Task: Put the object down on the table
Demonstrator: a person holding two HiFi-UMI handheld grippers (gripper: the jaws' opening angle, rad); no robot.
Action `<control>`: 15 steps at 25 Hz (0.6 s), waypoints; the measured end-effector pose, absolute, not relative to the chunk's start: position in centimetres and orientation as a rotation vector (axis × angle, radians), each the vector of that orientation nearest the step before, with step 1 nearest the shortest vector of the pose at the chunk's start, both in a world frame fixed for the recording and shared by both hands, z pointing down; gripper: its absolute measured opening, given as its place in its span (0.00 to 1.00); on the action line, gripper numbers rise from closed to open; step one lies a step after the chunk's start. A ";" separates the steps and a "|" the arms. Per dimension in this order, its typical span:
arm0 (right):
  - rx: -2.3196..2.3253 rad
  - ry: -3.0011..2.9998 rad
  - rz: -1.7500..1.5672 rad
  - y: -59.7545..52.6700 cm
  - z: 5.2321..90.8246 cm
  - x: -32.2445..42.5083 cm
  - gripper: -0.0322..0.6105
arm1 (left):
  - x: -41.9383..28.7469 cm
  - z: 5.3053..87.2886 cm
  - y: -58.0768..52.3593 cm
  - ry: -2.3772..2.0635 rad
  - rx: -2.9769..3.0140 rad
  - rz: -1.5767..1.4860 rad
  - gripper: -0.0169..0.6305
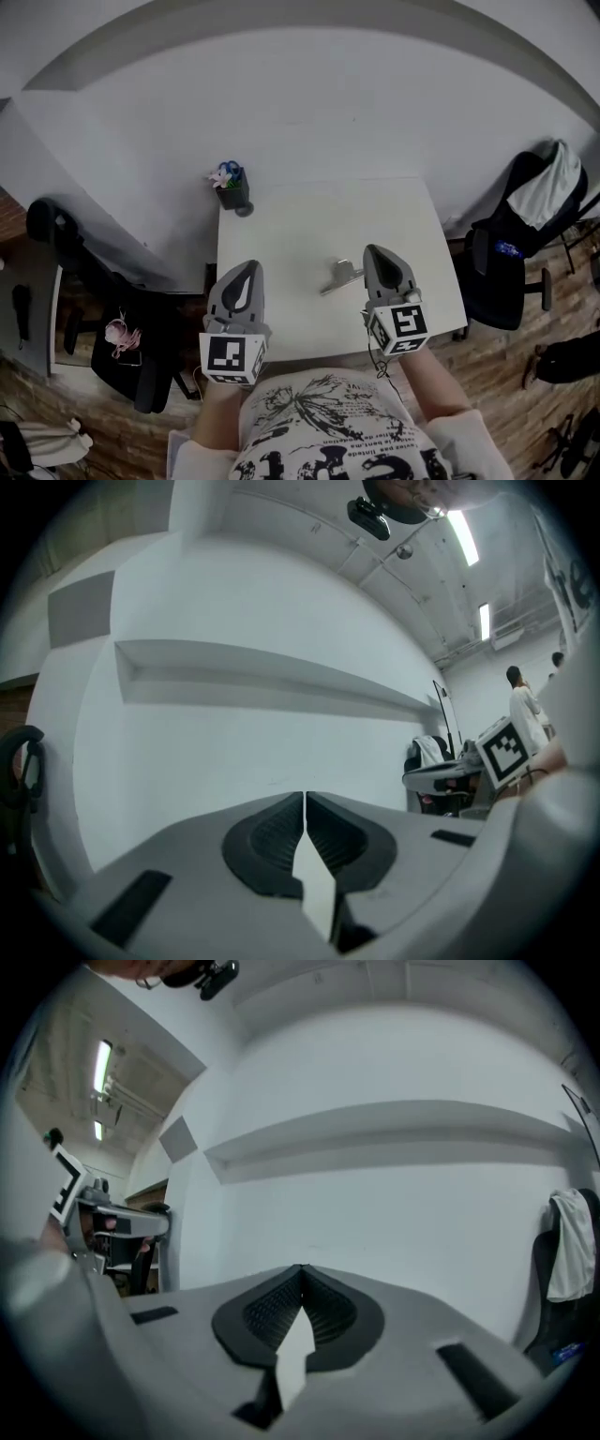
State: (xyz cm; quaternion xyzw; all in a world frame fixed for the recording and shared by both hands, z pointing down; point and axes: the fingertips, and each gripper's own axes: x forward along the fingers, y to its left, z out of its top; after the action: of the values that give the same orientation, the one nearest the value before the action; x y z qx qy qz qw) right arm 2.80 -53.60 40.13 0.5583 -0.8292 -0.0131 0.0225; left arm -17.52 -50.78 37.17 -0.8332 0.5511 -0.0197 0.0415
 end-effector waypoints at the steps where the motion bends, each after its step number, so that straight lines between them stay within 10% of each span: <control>1: 1.734 -2.600 -0.054 -53.0 39.4 2.8 0.04 | -17.6 36.9 -50.5 1.686 -2.546 -0.054 0.05; 15: 1.725 -2.663 -0.054 -49.6 38.0 2.1 0.04 | -18.4 36.5 -47.8 1.696 -2.527 -0.039 0.05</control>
State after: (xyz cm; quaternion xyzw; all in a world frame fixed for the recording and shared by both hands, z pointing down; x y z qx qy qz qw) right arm 2.10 -49.59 37.99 0.5434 -0.8391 -0.0170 -0.0160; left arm -18.45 -47.77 36.51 -0.8293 0.5566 -0.0127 0.0487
